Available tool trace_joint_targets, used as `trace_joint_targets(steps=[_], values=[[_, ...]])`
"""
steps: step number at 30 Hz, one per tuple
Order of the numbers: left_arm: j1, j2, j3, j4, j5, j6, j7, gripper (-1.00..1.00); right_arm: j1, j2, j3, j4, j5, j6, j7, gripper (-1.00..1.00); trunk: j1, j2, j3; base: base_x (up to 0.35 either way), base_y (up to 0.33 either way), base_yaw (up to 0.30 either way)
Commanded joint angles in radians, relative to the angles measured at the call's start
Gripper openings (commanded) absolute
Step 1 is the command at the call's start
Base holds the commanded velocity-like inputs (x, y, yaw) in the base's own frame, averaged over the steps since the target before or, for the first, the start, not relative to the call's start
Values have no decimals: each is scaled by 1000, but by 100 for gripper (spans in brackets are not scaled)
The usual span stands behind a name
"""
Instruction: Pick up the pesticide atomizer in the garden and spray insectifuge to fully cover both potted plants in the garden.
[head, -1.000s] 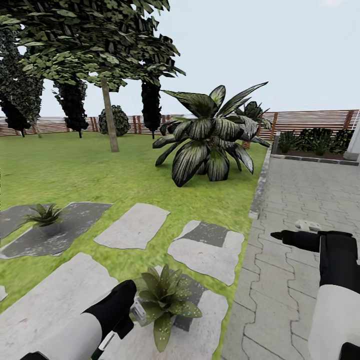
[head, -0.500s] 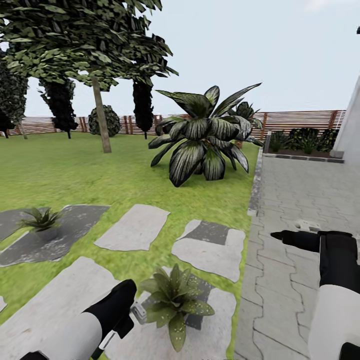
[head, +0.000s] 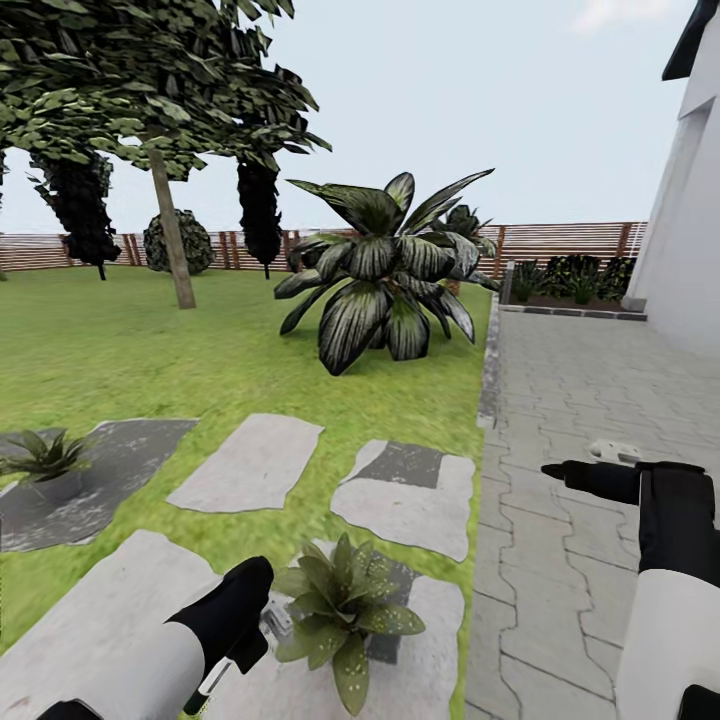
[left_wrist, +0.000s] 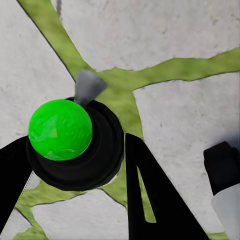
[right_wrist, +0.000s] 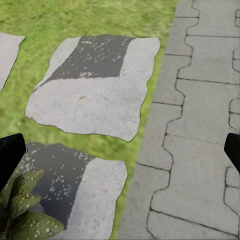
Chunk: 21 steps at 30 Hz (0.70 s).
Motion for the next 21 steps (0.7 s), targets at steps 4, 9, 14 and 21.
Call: trace_joint_targets(steps=[4, 9, 14, 21], values=[[-1, 0, -3, -1, -11, 1, -10, -100, -1, 0, -2, -1, 10, 2, 11, 100, 0, 0, -1, 179, 293, -1], [0, 0, -4, -1, -11, 1, -10, -100, -1, 0, -2, -1, 10, 2, 10, 100, 0, 0, -1, 195, 290, -98], [4, 2, -5, -1, -11, 1, -8, -100, -1, 0, -2, -1, 10, 2, 11, 100, 0, 0, -1, 82, 95, -213], [13, 3, -7, -1, -11, -1, -7, -100, -1, 0, -2, -1, 11, 2, 10, 100, 0, 0, -1, 2, 3, -17]])
